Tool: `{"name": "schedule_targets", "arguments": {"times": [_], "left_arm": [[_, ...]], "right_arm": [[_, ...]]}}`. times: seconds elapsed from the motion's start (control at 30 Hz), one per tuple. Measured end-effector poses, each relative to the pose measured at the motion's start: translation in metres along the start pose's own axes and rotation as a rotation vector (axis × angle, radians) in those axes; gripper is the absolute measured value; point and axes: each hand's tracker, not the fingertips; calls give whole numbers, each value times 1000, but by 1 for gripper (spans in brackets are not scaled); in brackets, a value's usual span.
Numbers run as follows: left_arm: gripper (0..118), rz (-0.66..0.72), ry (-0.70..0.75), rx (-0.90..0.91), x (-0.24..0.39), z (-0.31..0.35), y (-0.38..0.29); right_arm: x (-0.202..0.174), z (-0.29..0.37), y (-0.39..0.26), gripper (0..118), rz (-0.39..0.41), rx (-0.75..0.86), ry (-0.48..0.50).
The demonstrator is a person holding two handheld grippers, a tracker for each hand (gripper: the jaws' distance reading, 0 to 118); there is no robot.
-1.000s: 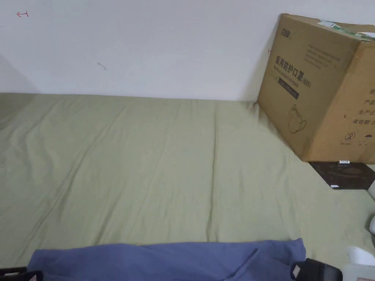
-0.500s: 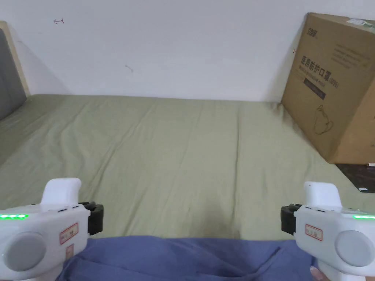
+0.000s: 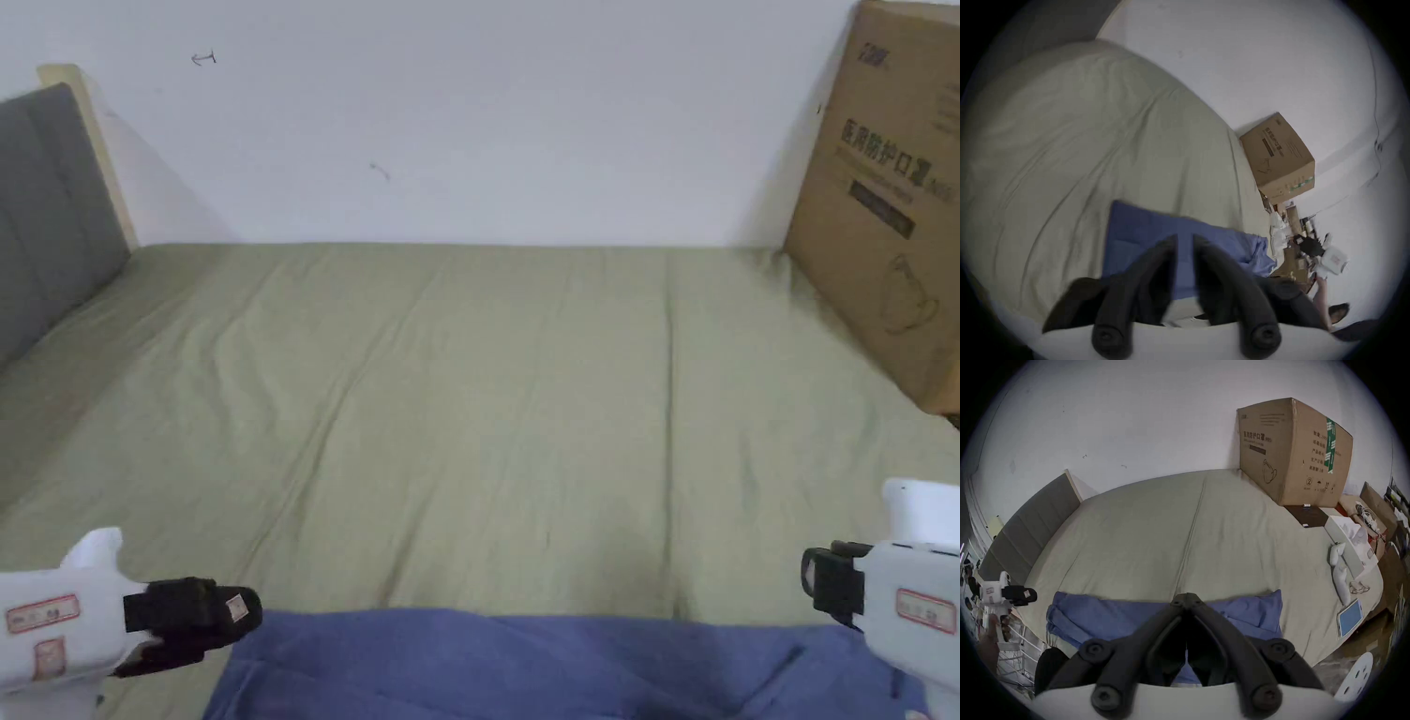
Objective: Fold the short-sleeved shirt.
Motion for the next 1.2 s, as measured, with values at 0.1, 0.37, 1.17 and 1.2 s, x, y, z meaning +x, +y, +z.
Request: {"name": "schedule_targets", "arguments": {"times": [0.1,0.37,1.17,1.2], "left_arm": [[96,105,-19,-19,-32,-3,-3],[118,238,-260,-211,-85,-64,-24],[5,32,-84,-259,-65,-76,-13],[6,-15,-17,-231,-60,-63,-8]], "right_arm": [[-3,-2,-3,0,-3,-22,-9],[-11,-15,-4,0,0,-83,-24],[-4,-16,3,0,44,-105,-56],[-4,-15,4,0,47,-101,-53]]}}
